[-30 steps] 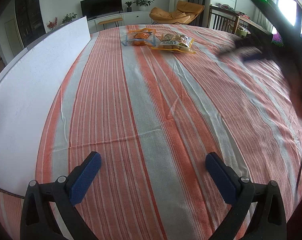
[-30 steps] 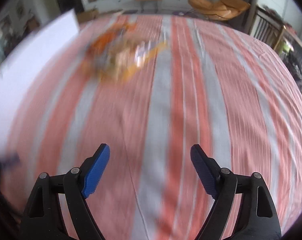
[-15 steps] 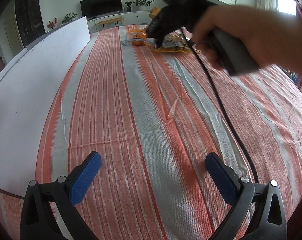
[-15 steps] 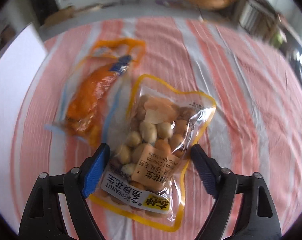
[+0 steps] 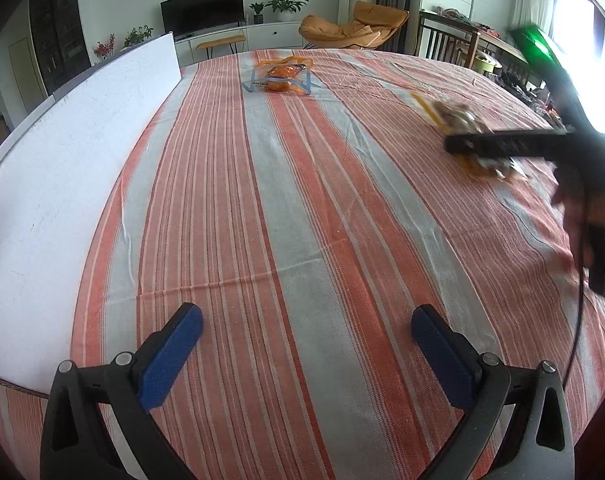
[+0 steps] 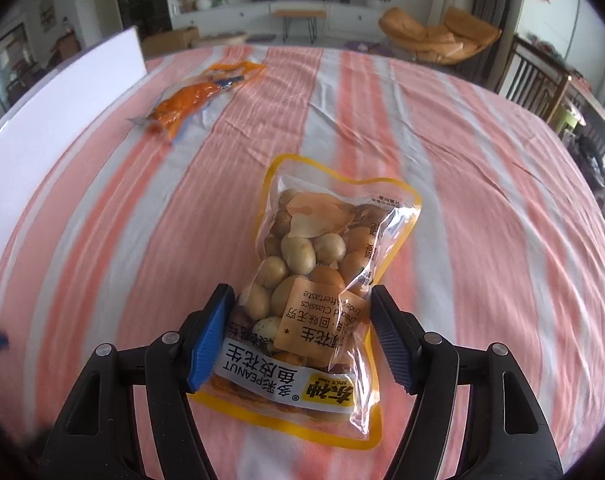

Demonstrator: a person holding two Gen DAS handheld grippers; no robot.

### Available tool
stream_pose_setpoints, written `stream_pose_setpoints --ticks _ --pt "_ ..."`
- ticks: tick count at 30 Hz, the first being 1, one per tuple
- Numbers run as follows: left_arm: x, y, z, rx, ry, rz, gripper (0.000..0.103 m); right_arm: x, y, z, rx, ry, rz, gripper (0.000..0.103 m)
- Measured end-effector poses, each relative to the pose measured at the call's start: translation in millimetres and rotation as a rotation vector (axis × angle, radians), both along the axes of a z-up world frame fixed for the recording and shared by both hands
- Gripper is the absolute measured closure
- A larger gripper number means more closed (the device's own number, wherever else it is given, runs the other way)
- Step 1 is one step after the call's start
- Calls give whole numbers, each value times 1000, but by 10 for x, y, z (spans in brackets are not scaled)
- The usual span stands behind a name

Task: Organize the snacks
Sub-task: 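Lower the peanut bag onto the cloth while the left tool reaches the orange meat bag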

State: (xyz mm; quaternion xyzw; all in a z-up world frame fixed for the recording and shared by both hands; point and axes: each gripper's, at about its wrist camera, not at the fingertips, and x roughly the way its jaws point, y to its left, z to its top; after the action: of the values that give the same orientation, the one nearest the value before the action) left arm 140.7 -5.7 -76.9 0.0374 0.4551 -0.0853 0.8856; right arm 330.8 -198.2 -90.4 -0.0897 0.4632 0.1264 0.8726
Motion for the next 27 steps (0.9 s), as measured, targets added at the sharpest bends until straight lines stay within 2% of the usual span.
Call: stream_pose_setpoints --ticks 4,8,10,12,14,16,18,22,25,26,27 --pt "5 -1 -5 0 0 0 0 -160 -178 -43 65 -50 -10 23" --pt "12 -8 -5 4 4 -4 0 -154 -135 -80 37 -47 -15 20" --pt "143 -23 20 -8 46 -21 0 -128 -130 -87 38 -46 -16 20" --pt "426 -29 137 -49 76 -34 0 -52 -93 -94 37 -46 -16 20" --pt "818 -31 388 -55 42 -19 0 -50 -93 -93 39 -45 -16 20" --pt "1287 -48 615 -56 5 -17 0 -51 -93 -92 38 -45 -16 20" --pt "1891 -86 713 -30 3 -1 0 -54 -91 -96 39 -45 -16 20" --pt "2858 -216 441 47 102 20 0 -53 -91 -96 38 -45 -16 20" --pt "3210 -262 182 78 133 56 1 -50 -95 -93 38 -45 -16 20" --pt "3303 -262 82 82 151 70 4 -48 -95 -93 38 -45 -16 20" --pt "3325 -259 34 69 155 68 19 -50 -91 -97 38 -45 -16 20"
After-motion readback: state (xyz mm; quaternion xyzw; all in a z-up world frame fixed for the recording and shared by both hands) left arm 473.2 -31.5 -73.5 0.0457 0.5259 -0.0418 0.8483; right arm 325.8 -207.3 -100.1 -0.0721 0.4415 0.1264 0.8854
